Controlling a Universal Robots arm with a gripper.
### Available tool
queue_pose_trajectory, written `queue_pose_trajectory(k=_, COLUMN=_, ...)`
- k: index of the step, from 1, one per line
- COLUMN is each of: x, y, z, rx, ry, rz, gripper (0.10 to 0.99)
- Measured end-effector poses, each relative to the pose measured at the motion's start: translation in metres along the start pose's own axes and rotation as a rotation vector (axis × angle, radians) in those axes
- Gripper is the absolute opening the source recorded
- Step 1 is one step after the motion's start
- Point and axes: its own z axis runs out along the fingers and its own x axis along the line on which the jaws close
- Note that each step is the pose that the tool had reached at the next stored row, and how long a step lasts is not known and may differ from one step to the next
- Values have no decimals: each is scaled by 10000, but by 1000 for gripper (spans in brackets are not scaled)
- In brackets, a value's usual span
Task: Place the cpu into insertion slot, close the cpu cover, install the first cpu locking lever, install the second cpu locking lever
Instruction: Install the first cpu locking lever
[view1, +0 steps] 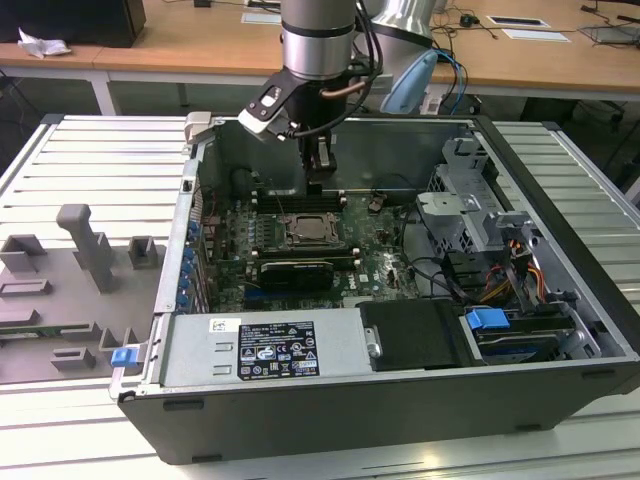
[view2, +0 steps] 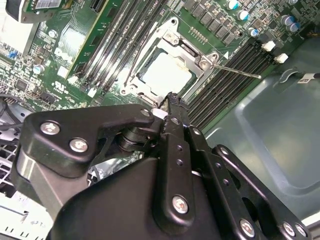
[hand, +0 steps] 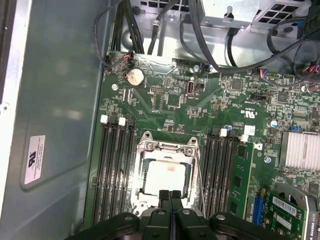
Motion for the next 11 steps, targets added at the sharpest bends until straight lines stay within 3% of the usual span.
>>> queue_pose_trajectory(k=6, x=-1, y=4, z=-96, rx=-1, ry=1, rz=-98, gripper=106)
queue_pose_trajectory(k=11, x=-1, y=2, z=-76, rx=12, ry=-12, rz=-1398, gripper=106)
